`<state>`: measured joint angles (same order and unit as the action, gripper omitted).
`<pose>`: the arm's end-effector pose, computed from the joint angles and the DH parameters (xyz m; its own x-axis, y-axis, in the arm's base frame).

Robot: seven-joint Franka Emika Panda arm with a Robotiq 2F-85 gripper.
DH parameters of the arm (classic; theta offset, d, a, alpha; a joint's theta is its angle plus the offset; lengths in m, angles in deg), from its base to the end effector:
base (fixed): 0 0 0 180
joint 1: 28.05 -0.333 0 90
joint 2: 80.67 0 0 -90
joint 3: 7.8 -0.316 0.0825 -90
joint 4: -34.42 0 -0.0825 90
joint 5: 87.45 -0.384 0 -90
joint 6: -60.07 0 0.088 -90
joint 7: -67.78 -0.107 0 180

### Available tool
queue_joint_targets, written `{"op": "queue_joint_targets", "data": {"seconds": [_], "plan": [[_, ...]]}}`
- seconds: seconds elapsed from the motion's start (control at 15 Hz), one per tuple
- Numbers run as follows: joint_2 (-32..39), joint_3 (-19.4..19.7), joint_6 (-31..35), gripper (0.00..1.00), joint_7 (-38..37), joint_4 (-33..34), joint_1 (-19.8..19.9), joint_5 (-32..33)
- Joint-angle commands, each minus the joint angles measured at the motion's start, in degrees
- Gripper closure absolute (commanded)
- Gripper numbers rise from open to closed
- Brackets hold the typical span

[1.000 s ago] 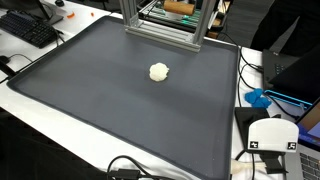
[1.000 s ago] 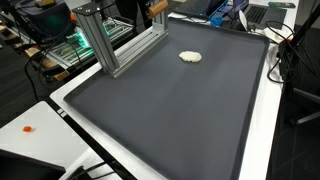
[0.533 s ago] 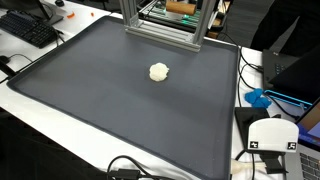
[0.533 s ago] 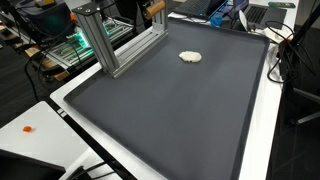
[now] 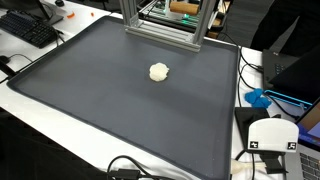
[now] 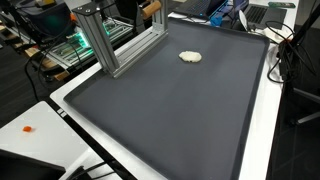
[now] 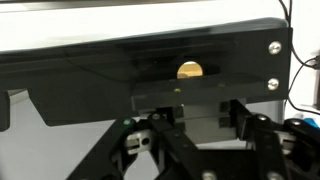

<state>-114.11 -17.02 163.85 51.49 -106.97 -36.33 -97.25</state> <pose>0.3449 0.1277 0.4863 0.9940 -0.0532 -0.0957 -0.0581 -0.9971 -0.0491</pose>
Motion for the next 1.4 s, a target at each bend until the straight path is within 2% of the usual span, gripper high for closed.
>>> {"op": "queue_joint_targets", "data": {"seconds": [0.0, 0.6, 0.67, 0.73, 0.87, 1.33], "plan": [[-3.1, -0.6, 0.2, 0.65, 0.6, -2.9, -0.3, -2.1], [-3.5, -1.6, 1.1, 0.65, -0.1, -5.0, -0.1, -2.4], [-3.4, -1.7, 1.0, 0.15, -0.5, -4.8, 0.0, -2.3], [-3.4, -1.7, 0.9, 0.14, -0.5, -4.6, 0.0, -2.4], [-3.3, -1.7, 0.8, 0.01, -0.4, -4.0, 0.1, -2.0], [-1.3, -2.2, 0.0, 0.0, 0.6, 2.3, 0.4, -0.1]]}}
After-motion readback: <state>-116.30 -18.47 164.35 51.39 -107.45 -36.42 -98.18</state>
